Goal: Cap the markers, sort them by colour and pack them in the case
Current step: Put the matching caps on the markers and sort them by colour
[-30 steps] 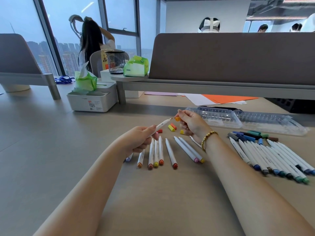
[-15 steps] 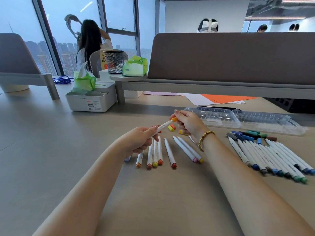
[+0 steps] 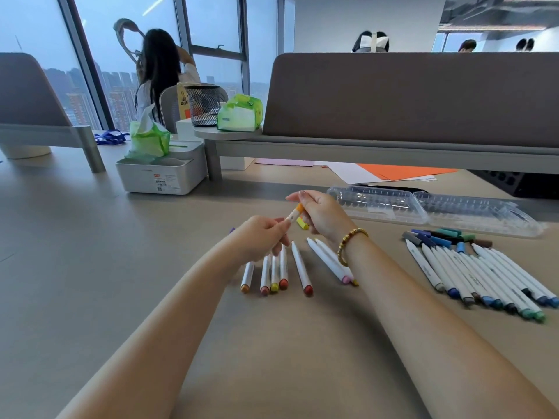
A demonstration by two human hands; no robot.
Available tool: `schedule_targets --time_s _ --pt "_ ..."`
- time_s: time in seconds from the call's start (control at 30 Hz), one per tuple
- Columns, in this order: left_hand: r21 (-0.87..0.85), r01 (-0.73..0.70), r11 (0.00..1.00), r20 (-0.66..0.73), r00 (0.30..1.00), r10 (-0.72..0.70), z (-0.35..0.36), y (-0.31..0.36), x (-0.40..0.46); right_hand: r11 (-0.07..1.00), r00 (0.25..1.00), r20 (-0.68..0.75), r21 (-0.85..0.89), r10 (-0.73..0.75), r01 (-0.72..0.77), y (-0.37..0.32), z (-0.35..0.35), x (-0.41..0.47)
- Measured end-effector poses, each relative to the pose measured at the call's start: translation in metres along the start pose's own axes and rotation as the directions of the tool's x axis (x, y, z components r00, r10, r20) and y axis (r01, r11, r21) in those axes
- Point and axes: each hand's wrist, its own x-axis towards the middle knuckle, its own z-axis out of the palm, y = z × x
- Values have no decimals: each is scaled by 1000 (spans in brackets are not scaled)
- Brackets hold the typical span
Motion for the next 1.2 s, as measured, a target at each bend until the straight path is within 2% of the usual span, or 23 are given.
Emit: schedule_targets --time_s 0.07,0.13,0.27,0.37,0.6,0.77,0.87,1.07,1.2 --pt "158 -33 987 45 999 26 -6 -3 -4 1000 999 27 -15 -26 27 -4 9 -3" --pt "242 -32 970 60 998 18 -11 -6 -5 998 998 34 -13 -55 56 -7 15 -3" --pt "349 77 934 -82 995 -51 -18 -16 5 1000 999 -44 -3 -29 29 -3 5 1" --pt "478 157 864 -155 984 -93 -16 -28 11 998 992 -115 -27 47 -50 9 -9 4" --pt "743 172 647 -145 985 -95 -10 -27 9 986 964 -213 -7 162 -167 25 -29 7" --pt "828 139 542 -137 990 -45 -7 -29 11 971 948 -216 5 233 -237 27 -41 7" --pt "861 130 492 -137 990 -22 -2 -28 14 955 942 -193 -61 274 -290 27 -50 5" --pt "834 160 528 -179 984 -15 -5 -27 13 853 959 -41 -448 279 -267 23 -69 -3" --pt "749 133 649 -224 973 59 -7 -29 12 758 951 29 -612 309 -227 22 -63 -3"
